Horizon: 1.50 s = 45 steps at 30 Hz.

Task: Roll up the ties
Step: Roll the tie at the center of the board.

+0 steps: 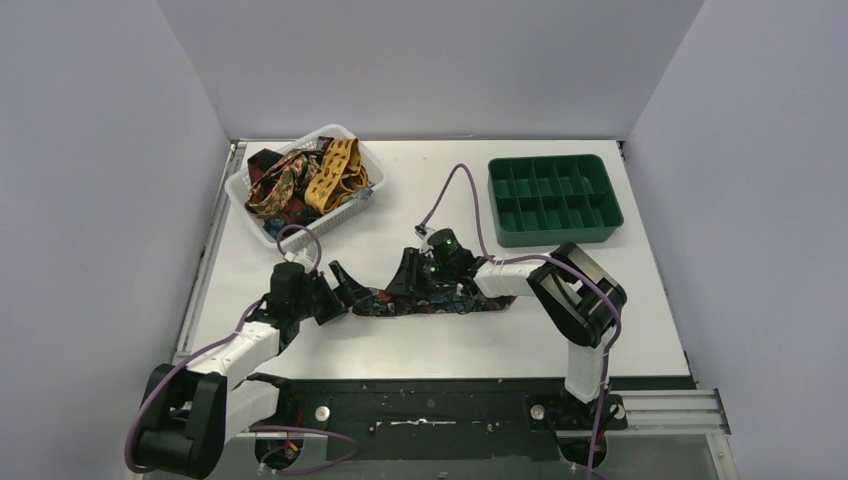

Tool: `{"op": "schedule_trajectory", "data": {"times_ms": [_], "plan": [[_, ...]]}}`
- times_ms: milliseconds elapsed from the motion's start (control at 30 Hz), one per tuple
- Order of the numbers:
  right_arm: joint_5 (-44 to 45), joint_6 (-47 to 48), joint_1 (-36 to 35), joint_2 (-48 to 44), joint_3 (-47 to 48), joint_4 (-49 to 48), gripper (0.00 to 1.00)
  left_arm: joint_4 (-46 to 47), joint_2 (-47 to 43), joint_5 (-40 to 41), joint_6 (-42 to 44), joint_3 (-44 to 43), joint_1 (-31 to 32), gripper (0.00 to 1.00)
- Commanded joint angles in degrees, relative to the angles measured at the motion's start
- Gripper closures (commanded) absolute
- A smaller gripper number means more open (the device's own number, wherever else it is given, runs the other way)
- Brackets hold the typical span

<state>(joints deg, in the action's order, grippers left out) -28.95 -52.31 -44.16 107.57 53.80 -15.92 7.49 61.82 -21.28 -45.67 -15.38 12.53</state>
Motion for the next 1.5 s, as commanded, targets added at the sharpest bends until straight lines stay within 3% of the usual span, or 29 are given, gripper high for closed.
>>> {"op": "schedule_trajectory", "data": {"times_ms": [0, 433, 700, 1000, 1267, 1467], "plan": [[-0.48, 1.09, 0.64, 1.74, 2.69, 0.43, 0.63, 2.65, 1.94, -0.53, 2.30, -1.81, -0.53, 0.07], [-1.59, 0.90, 0.83, 3.91, 3.40, 0.54, 0.62, 5.34, 6.82, -4.04, 2.69, -1.16, -0.85, 0.14], [-2.64, 2.75, 0.92, 0.09, 3.46, -0.99, 0.48, 4.09, 5.06, -3.07, 1.96, -0.98, -1.27, 0.14], [-2.48, 2.38, -0.14, -4.58, -0.40, -3.25, 0.41, 2.47, 4.11, -2.36, 2.38, -1.41, -1.79, 0.14], [-1.13, 3.16, -2.08, -2.51, 0.64, -0.77, 0.48, 2.53, 3.50, -2.97, 2.34, -1.06, -2.59, 0.14], [0.62, 3.37, -1.18, -0.71, 1.45, 0.15, 0.60, 3.95, 2.96, -4.04, 1.81, 0.06, -3.06, 0.14]]}}
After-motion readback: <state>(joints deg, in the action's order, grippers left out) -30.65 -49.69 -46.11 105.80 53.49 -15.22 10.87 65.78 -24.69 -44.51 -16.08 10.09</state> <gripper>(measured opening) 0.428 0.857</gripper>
